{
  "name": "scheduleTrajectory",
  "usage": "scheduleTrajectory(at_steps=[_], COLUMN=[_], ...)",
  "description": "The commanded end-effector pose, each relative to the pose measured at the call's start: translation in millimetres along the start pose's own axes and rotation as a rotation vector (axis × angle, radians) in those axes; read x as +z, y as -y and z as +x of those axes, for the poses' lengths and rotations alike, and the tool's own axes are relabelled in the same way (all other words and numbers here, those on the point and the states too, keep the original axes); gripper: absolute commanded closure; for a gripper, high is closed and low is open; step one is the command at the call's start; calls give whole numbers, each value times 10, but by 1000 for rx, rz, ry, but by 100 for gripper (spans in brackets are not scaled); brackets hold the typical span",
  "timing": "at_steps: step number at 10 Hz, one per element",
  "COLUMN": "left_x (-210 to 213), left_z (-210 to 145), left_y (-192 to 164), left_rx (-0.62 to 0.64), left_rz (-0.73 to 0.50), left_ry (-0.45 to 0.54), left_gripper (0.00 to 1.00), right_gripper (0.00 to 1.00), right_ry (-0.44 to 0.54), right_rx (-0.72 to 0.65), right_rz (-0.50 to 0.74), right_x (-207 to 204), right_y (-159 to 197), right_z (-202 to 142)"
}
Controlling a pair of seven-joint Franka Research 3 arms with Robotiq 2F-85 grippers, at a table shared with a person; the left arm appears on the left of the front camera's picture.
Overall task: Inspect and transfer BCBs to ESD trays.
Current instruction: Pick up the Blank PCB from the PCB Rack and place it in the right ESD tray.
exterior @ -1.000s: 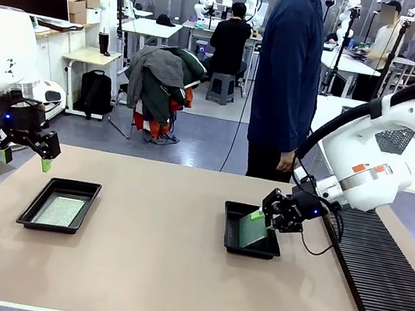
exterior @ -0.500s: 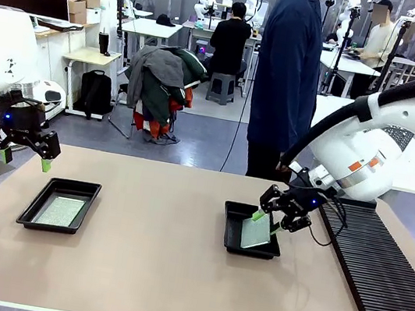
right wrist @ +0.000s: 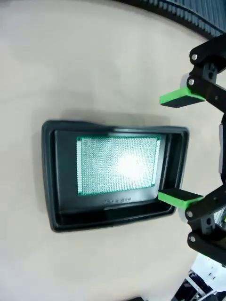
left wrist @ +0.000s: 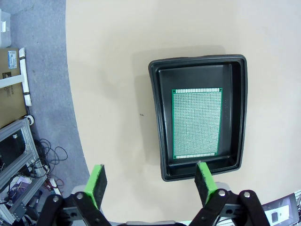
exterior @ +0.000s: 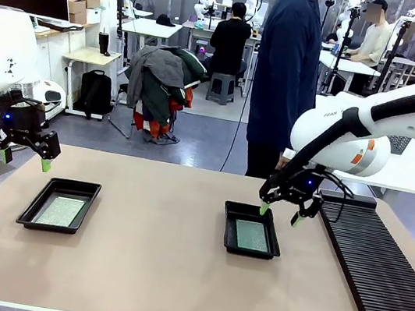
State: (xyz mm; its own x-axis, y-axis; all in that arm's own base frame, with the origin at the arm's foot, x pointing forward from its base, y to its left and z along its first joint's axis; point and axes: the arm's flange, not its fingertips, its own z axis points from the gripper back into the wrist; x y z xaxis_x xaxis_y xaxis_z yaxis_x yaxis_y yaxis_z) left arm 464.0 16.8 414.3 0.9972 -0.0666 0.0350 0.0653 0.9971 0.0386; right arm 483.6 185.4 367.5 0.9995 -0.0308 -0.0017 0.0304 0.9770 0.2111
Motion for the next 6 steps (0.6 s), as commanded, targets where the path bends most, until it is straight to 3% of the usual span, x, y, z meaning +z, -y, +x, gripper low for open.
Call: scheduleTrajectory(at_steps=[1, 6], left_x=[-14, -14], left_z=[-4, -4], left_y=[-8, -8], left_rx=[2, 2], left_rz=[0, 0], left_ry=[5, 5], left_gripper=[0, 0], right_gripper=[0, 0], right_ry=[-34, -43], right_rx=[-8, 37], right_rz=[-86, -121], right_x=[150, 261], right_y=[-117, -128], right_z=[-26, -55])
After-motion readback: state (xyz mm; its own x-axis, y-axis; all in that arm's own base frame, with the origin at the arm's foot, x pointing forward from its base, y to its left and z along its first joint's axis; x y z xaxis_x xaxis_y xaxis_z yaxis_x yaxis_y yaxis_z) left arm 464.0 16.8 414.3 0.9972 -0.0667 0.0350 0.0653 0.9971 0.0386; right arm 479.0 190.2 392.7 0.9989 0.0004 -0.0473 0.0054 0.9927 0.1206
